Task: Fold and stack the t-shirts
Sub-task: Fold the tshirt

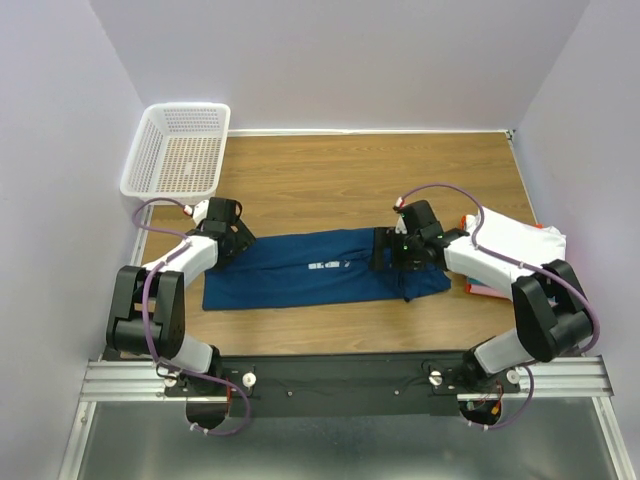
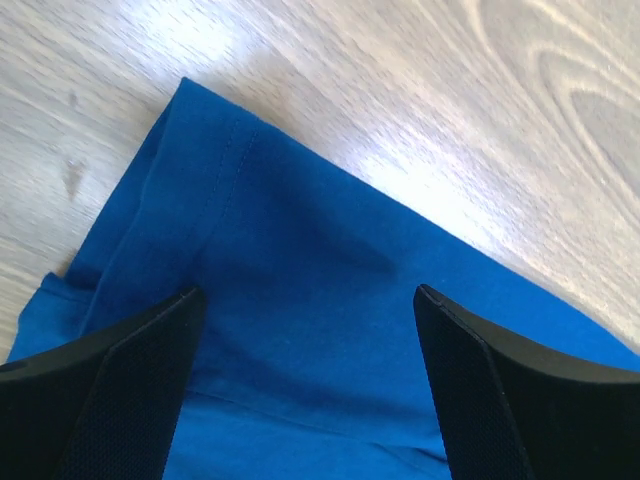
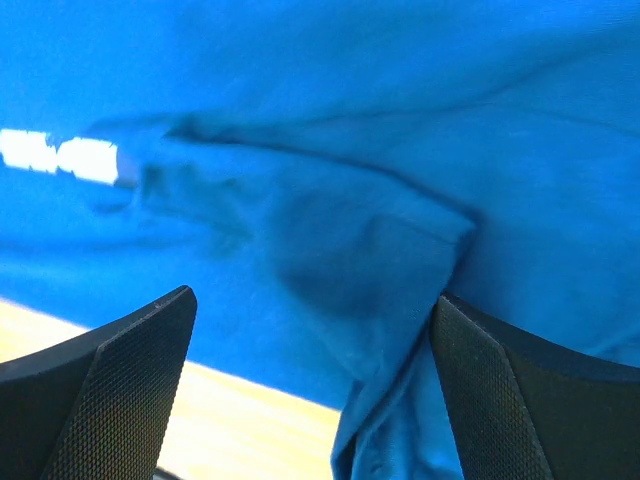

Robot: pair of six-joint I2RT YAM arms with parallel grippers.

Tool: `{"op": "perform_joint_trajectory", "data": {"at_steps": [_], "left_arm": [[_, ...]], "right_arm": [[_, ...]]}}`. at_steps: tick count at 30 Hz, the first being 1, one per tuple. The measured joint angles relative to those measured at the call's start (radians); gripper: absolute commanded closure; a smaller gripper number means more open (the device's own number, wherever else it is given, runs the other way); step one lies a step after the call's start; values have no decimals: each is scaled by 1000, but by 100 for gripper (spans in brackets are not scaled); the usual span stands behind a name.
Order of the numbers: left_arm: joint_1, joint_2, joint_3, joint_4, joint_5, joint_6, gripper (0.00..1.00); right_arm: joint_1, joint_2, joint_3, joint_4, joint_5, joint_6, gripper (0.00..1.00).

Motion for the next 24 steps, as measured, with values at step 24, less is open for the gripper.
{"op": "perform_joint_trajectory", "data": {"at_steps": [24], "left_arm": [[13, -81, -45, -36, 1, 11, 7]], "right_arm": [[450, 62, 27, 28, 4, -56, 0]]}}
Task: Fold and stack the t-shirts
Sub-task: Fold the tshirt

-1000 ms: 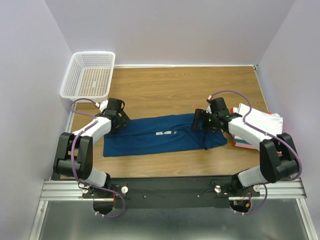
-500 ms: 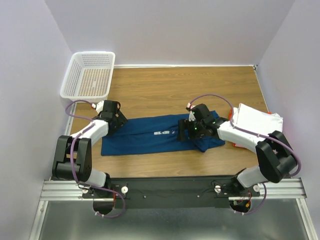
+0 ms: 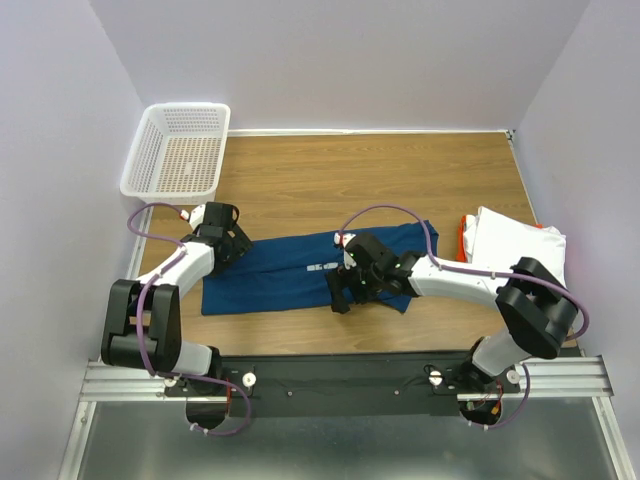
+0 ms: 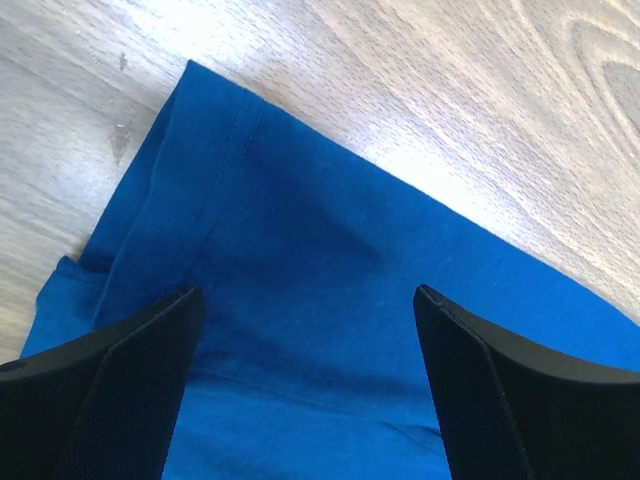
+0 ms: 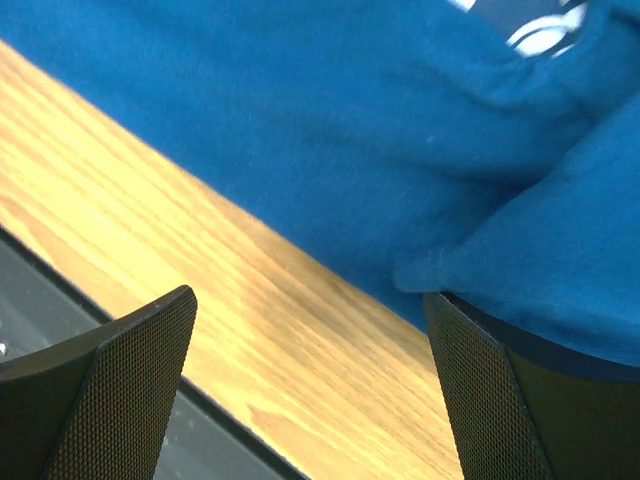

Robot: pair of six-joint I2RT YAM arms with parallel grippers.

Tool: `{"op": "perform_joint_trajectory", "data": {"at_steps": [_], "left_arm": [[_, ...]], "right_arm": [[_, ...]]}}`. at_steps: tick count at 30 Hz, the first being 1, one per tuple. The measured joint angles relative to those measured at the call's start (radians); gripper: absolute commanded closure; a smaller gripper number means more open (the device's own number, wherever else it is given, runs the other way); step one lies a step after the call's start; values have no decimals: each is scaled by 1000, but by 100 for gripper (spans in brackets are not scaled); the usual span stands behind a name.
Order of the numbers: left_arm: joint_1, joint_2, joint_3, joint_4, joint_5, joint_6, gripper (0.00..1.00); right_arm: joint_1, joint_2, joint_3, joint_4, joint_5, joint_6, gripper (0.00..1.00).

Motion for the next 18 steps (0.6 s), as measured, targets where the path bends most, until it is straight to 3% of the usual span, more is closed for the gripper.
{"op": "perform_joint_trajectory", "data": {"at_steps": [4, 10, 14, 18], "left_arm": [[0, -11, 0, -14, -3, 0, 7], [0, -14, 0, -18, -11, 2, 6], [2, -11, 0, -17, -11, 6, 6], [6, -2, 0, -14, -11, 15, 6]], "right_arm": [[5, -14, 11, -3, 71, 11, 0], [-10, -159, 11, -57, 274, 118, 0], [-183, -261, 6, -81, 323, 183, 1], [-403, -251, 1, -87, 333, 198, 16]]}}
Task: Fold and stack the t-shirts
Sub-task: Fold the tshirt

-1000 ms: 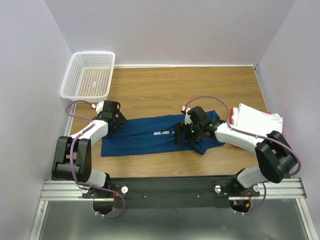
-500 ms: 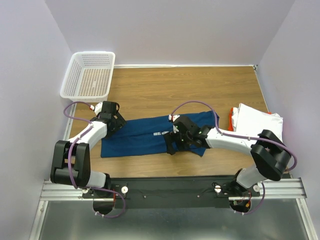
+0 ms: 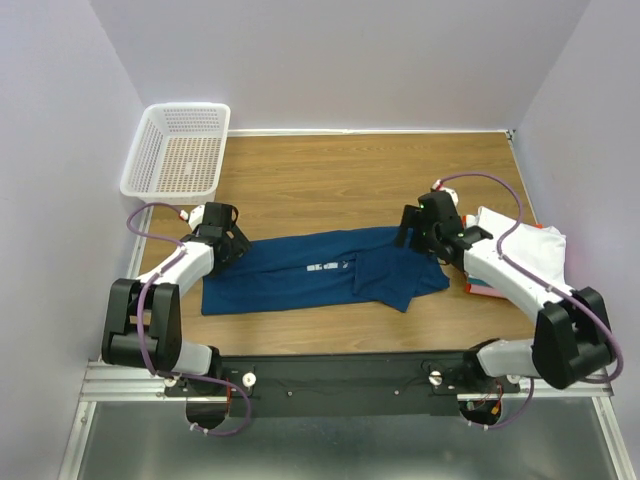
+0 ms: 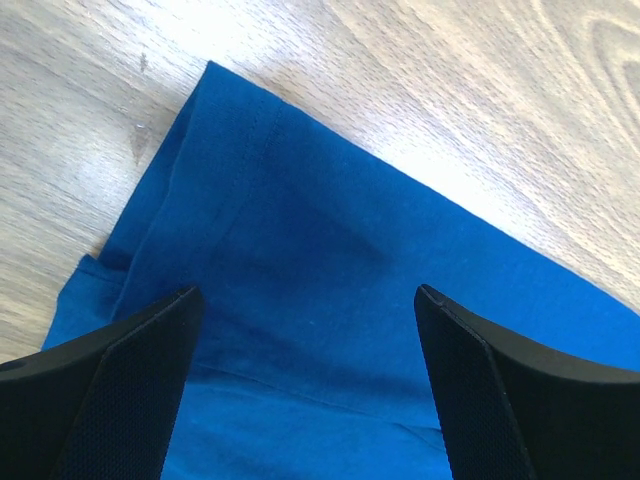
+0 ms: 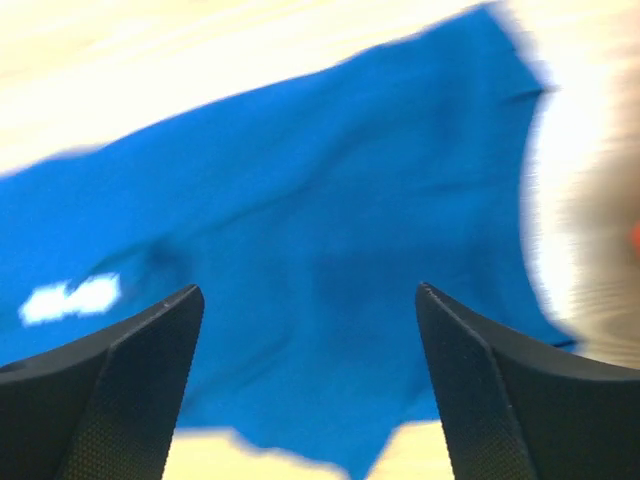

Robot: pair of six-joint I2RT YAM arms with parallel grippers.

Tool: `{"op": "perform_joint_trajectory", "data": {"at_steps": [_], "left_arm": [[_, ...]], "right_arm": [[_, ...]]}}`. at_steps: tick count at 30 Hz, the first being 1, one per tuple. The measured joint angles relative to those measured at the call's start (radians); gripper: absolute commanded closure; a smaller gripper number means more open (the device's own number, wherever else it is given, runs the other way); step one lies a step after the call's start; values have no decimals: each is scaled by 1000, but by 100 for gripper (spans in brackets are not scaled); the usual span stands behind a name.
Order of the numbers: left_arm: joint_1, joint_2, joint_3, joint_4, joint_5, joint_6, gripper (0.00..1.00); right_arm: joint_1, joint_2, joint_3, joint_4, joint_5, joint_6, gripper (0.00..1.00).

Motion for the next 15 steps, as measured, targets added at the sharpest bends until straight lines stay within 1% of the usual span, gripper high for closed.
{"op": "perform_joint_trajectory", "data": {"at_steps": [2, 3, 9, 10, 11, 15], "left_arm": [[1, 3, 0, 3, 0, 5, 6], [1, 6, 0, 5, 0, 8, 6], [3, 19, 0, 13, 0, 19, 6], [3, 20, 0, 14, 0, 21, 6], [3, 20, 0, 16, 0, 22, 6], [3, 25, 0, 24, 0, 27, 6]], "right_arm": [[-80, 41, 0, -3, 6, -3, 22], [-109, 71, 3, -8, 6, -5, 27], [-233, 250, 66, -29, 7, -18, 38], [-251, 275, 79, -31, 9, -23, 43], [-256, 289, 89, -32, 10, -29, 47], [-257, 328, 117, -29, 7, -38, 48]]}}
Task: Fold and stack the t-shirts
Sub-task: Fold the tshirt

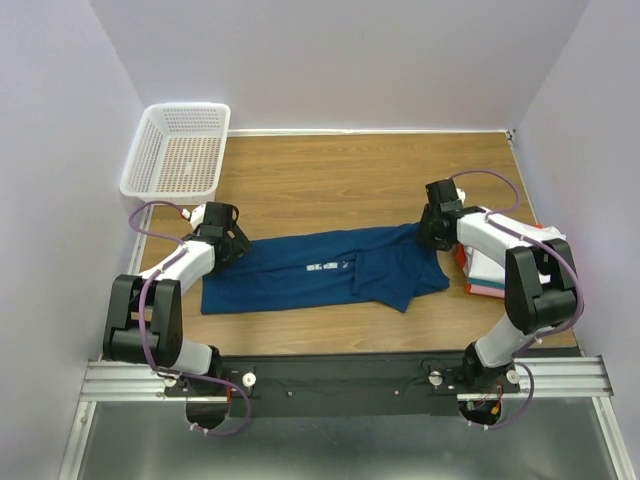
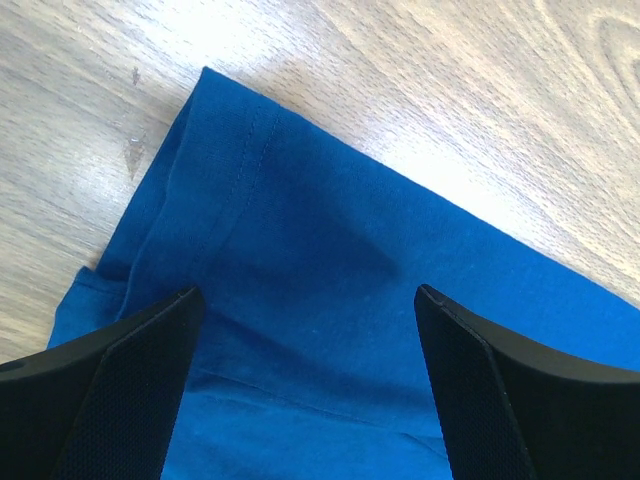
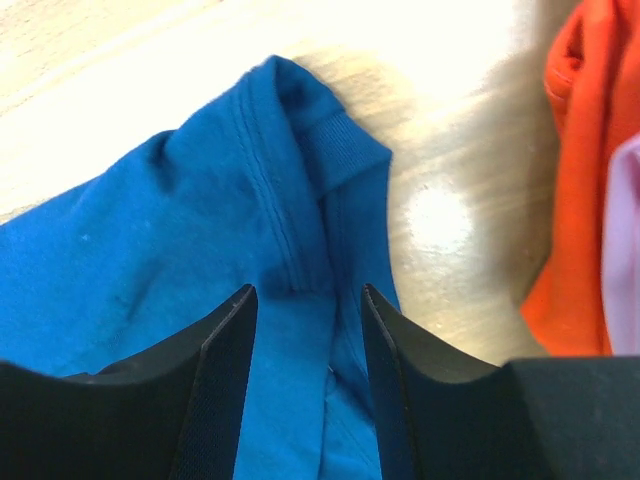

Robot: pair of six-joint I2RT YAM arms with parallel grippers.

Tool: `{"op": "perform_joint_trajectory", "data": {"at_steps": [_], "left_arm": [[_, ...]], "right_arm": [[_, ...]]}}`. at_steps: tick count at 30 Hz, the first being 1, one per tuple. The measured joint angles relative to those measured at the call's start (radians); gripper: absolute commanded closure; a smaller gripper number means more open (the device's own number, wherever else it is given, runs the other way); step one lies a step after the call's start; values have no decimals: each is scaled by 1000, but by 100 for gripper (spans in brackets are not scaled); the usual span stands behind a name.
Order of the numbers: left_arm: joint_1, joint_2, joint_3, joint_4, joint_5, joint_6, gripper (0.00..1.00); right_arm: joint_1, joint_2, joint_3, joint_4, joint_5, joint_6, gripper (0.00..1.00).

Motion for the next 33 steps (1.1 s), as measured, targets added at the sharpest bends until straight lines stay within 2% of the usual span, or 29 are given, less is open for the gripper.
{"op": "perform_joint_trajectory", "data": {"at_steps": [3, 7, 9, 12, 17, 33], "left_arm": [[0, 2, 0, 4, 0, 3, 6], [0, 4, 0, 5, -2, 4, 6], [0, 4, 1, 6, -2, 5, 6], [3, 4, 1, 8, -2, 5, 6], [5, 6, 1, 15, -1, 5, 6], [6, 10, 1, 28, -2, 6, 6]], "right_arm": [[1, 21, 12, 4, -3, -5, 50], [0, 41, 15, 4, -3, -8, 61], [0, 49, 15, 4, -5, -12, 69], [0, 51, 16, 5, -10, -14, 74], [0, 51, 16, 8, -14, -20, 99], [-2, 30, 75, 10, -33, -69, 99]]}}
